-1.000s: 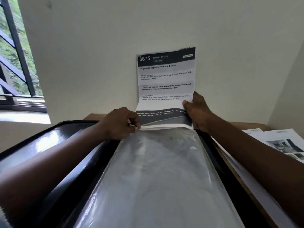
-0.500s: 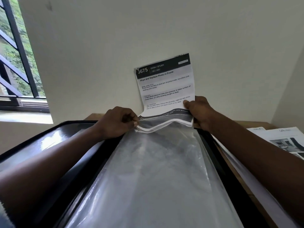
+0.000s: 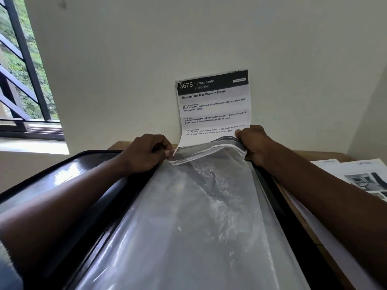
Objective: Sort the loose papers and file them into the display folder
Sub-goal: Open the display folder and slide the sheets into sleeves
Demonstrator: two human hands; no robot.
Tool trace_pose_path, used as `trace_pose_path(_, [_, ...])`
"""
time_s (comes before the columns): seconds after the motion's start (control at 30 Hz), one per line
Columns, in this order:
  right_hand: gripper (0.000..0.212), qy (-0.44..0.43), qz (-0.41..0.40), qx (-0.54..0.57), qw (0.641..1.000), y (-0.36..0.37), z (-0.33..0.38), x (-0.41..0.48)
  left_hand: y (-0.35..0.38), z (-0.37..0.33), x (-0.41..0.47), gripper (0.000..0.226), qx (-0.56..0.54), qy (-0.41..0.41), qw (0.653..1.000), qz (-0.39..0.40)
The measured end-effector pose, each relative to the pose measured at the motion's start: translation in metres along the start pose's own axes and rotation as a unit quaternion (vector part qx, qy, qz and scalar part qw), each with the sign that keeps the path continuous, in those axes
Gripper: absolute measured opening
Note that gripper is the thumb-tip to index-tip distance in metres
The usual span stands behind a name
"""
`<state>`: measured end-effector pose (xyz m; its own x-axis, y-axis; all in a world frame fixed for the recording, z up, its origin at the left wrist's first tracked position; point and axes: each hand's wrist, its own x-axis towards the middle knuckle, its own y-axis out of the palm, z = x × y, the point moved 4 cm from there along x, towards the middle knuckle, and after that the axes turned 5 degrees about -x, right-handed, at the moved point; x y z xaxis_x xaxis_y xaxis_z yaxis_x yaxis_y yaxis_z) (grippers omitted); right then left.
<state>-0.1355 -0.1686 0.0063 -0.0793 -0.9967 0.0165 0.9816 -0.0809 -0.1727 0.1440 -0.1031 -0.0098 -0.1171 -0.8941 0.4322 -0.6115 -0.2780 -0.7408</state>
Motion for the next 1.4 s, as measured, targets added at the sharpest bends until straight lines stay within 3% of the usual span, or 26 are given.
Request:
trace_pose_path(0.27, [0.015,0.047,0.009,0.022,0.999,-0.001,-0.013,0.008,0.006,0.001,0.001,0.009,-0.016,0.005,1.0,-0.016])
trace_pose_path(0.43, [0.025,0.003,0.115,-0.153,0.982,0.003,-0.005,0.006,0.008,0.006,0.002,0.005,0.005,-0.029,0.999,-0.033])
trace_pose_path(0.53, [0.03,-0.007,0.171,-0.193,0.966,0.002,0.002,0.0,0.009,0.006,0.003,0.005,0.007,-0.029,0.999,-0.04])
trace_pose_path(0.67, [0.021,0.01,0.181,-0.163,0.97,-0.006,0.003,0.002,0.009,0.0,0.0,0.005,0.038,-0.018,0.998,-0.042])
trace_pose_path(0.8, [0.026,0.028,0.146,-0.129,0.98,-0.002,-0.005,0.01,0.01,-0.036,-0.003,0.014,0.025,0.077,0.994,-0.074])
trace_pose_path(0.97, [0.035,0.066,0.181,-0.082,0.978,0.001,-0.006,0.005,0.033,-0.087,-0.012,0.019,-0.07,0.087,0.993,0.041])
trace_pose_path(1.13, [0.024,0.083,0.207,-0.031,0.974,0.002,-0.003,-0.001,0.047,-0.091,-0.012,0.016,-0.075,0.079,0.99,0.086])
trace_pose_path(1.23, [0.022,0.086,0.201,-0.016,0.976,0.004,-0.005,-0.003,0.046,-0.095,-0.004,0.012,-0.111,0.046,0.99,0.071])
trace_pose_path(1.4, [0.005,0.09,0.187,-0.053,0.977,0.002,-0.006,-0.008,0.036,-0.1,0.018,0.02,-0.049,0.017,0.999,-0.017])
